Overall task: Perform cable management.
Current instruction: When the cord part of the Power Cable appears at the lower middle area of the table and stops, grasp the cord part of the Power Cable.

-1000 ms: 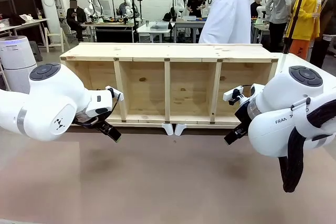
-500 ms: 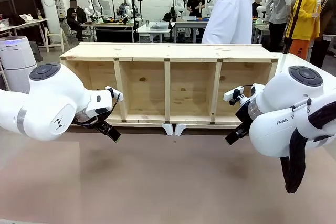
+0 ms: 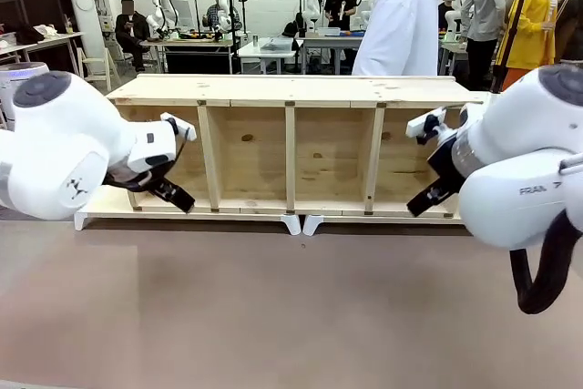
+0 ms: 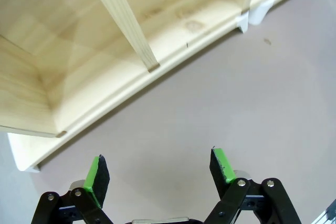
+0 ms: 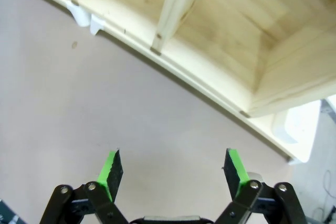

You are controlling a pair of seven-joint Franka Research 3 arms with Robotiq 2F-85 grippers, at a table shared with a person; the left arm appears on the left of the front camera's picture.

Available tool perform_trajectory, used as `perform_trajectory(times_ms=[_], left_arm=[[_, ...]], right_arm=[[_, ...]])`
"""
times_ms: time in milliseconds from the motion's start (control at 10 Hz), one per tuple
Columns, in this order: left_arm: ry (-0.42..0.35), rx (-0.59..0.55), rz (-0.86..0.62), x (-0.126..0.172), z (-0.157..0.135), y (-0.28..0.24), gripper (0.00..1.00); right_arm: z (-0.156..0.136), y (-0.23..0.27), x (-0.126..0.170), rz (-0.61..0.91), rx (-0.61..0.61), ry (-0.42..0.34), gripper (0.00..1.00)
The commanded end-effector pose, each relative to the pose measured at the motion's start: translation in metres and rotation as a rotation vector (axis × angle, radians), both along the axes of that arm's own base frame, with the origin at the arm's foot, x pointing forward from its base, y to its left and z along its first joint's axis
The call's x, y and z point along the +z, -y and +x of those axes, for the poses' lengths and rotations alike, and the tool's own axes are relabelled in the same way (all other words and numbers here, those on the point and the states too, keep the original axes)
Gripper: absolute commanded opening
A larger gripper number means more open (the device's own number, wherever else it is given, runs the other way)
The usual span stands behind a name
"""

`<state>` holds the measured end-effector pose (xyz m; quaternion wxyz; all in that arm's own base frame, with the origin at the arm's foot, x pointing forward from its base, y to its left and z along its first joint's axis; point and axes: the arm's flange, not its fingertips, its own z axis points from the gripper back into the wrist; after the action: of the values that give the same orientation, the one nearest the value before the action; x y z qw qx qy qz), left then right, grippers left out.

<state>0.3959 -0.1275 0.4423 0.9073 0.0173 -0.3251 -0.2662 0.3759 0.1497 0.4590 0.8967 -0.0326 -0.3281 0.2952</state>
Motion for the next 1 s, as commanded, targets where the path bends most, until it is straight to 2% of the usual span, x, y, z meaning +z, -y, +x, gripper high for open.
perform_trajectory(times_ms=[0,500,900], left_arm=[[0.055,0.051,0.004,-0.008,-0.082,-0.019,1.00],[0.193,0.128,-0.019,0.009,-0.165,-0.057,1.00],[0.193,0.156,-0.012,0.004,-0.206,-0.079,1.00]], right_arm=[[-0.078,0.023,-0.007,-0.018,-0.078,0.055,1.00],[-0.171,0.064,0.027,0.014,-0.244,0.215,1.00],[-0.219,0.081,0.025,0.040,-0.294,0.234,1.00]])
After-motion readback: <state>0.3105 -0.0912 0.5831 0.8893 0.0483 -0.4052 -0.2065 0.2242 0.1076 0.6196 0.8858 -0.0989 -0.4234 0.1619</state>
